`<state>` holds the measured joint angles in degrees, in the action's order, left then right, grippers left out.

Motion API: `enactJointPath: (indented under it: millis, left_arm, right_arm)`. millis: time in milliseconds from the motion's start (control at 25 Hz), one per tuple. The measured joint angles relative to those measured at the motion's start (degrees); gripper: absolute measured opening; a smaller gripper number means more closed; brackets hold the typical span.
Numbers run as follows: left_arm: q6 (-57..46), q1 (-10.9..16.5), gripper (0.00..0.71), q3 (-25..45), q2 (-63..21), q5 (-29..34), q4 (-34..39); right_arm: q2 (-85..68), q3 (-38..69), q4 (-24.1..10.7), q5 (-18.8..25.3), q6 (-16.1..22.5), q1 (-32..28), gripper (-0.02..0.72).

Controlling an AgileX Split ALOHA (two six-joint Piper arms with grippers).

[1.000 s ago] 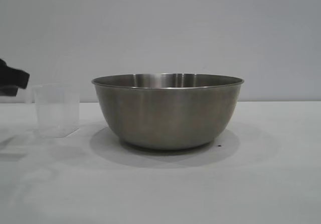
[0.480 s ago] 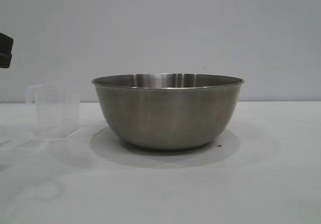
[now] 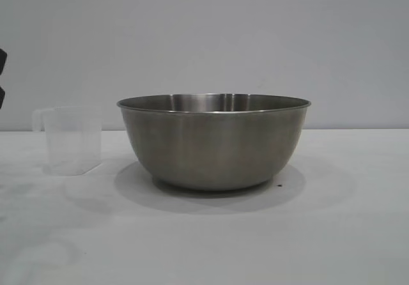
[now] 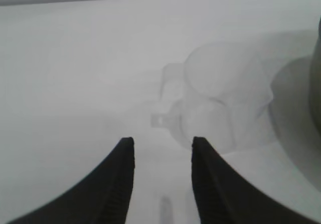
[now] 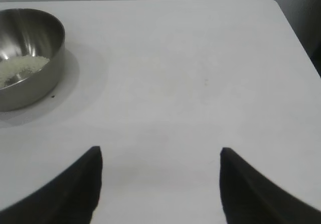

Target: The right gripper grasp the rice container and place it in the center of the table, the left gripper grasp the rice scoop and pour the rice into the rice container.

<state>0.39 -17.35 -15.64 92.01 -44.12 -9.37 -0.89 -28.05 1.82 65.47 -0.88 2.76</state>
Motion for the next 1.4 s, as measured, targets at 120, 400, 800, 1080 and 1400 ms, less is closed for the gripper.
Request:
enactJointPath:
  millis: [120,400,800,1080,1400]
  left_arm:
    - [-0.24,0.0,0.225,0.0,-1.16,6.96,1.71]
    - [-0.98,0.0,0.225,0.0,-3.87,18.39,2.42]
    - [-3.18,0.0,0.445,-2.2,-15.34,35.62,2.67]
    - [-3.18,0.0,0.43,-8.1,-30.08,55.79,2.77]
    - [-2.57,0.0,0.43,-13.28,-47.77,70.74,5.41]
  right_arm:
    - [0.0,0.0,0.0,0.0,0.0,0.0,0.425]
    - [0.0,0.0,0.0,0.0,0.0,0.0,0.425]
    - [0.0,0.0,0.0,0.0,0.0,0.0,0.425]
    - [0.0,0.0,0.0,0.0,0.0,0.0,0.425]
    - [0.0,0.0,0.0,0.0,0.0,0.0,0.425]
